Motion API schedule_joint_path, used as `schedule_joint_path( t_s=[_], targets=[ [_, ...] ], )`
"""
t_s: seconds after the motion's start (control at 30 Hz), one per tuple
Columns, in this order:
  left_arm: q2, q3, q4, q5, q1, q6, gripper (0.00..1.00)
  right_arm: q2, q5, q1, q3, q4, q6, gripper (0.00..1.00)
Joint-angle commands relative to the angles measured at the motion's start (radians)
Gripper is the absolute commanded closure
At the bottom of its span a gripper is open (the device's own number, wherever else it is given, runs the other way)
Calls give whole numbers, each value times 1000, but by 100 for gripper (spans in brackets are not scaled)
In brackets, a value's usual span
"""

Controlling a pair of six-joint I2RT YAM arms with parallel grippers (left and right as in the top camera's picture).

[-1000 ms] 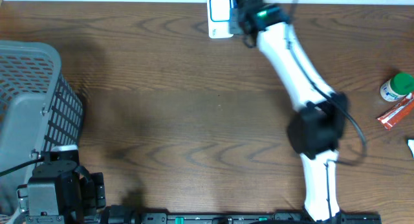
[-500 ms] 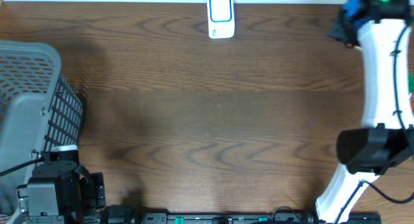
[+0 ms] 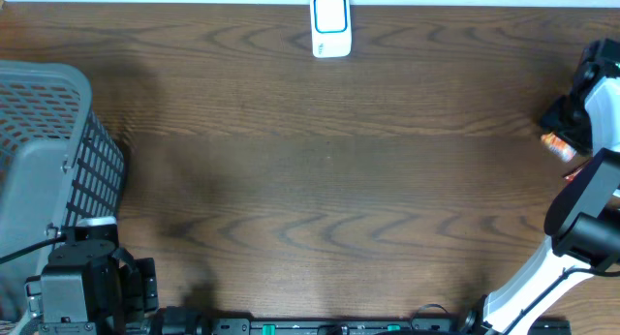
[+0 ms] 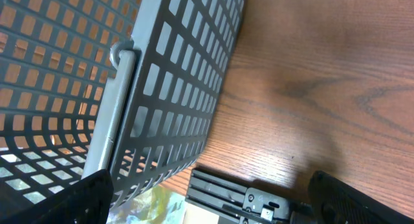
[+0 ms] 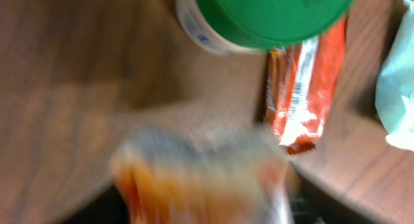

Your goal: Scan the item barcode

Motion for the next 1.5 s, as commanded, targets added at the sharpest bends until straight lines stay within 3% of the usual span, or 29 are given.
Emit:
schedule_joint_path(
  t_s=[0.0,0.13,0.2,0.33,0.67,0.77,0.9,0.97,1.27,1.47],
  targets=[
    [-1,5,-2,-3,-4,-5,4,-47,-15,-14,187,-93,-2,1],
    [-1,5,-2,-3,-4,-5,4,-109,-35,-14,523,-264,-2,1],
    [-1,5,-2,-3,-4,-5,4,-184,-144,-14,734,-323,-2,1],
    [-1,5,-2,-3,-4,-5,4,-352,-370,-14,893,-367,-2,1],
    [-1,5,-2,-3,-4,-5,4,-904,-467,-7,885,-660,-35,1],
    [-1,5,-2,-3,-4,-5,4,-1043,-504,14,835,-658,-134,1],
    [-1,5,-2,-3,-4,-5,4,-1239,-348,82,750,-659,-141,1],
    [-1,5,-2,-3,-4,-5,4,-1335,-222,120,711,-659,-243,1],
    [-1,5,-2,-3,-4,-5,4,-1606,-114,367,556,-659,-340,1],
    [-1,5,-3,-3,-4,-5,4,-1678,-90,552,550,-659,-405,1]
  ],
)
